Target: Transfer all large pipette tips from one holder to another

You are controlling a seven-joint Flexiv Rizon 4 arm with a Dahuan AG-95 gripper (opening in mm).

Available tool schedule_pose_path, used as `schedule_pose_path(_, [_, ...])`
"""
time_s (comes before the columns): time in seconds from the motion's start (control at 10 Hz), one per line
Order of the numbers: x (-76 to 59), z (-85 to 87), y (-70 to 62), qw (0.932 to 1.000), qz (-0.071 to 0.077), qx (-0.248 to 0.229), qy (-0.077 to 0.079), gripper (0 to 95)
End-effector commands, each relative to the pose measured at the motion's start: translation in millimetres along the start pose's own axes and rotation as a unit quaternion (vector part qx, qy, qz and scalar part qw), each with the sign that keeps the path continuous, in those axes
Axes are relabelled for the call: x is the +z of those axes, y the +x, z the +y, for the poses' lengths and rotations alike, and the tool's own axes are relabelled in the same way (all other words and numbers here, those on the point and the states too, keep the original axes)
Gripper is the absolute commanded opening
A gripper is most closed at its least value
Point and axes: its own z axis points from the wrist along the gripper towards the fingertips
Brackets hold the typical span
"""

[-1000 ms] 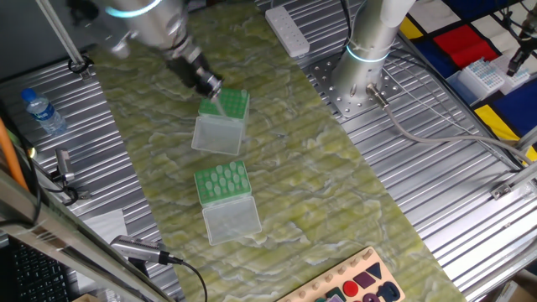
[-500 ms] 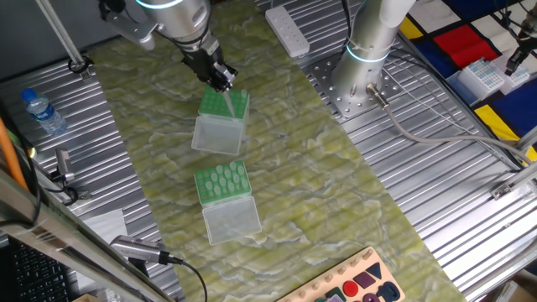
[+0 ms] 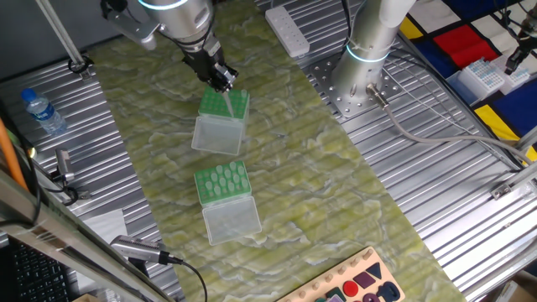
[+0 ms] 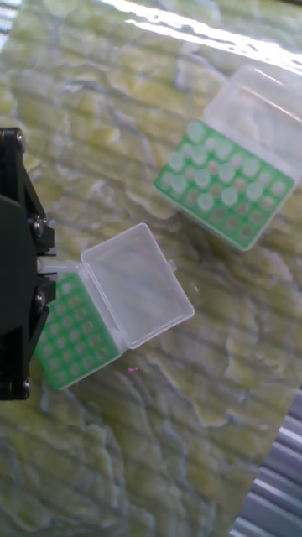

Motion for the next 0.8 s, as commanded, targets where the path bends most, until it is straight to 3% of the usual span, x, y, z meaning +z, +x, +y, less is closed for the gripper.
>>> schedule_pose_path(0.1, [-0.1,0.1,-1.1,0.9996,-0.013,0.024,-0.005,0.0])
schedule_pose_path(0.3, [-0.1,0.1,-1.1,0.9999,-0.012,0.006,-0.005,0.0])
schedule_pose_path(0.7, [8.3,-19.1,26.8,0.9997,-0.008,-0.024,0.002,0.0])
schedule_pose_path(0.8, [9.6,-20.9,28.8,0.9996,-0.007,-0.026,0.003,0.0])
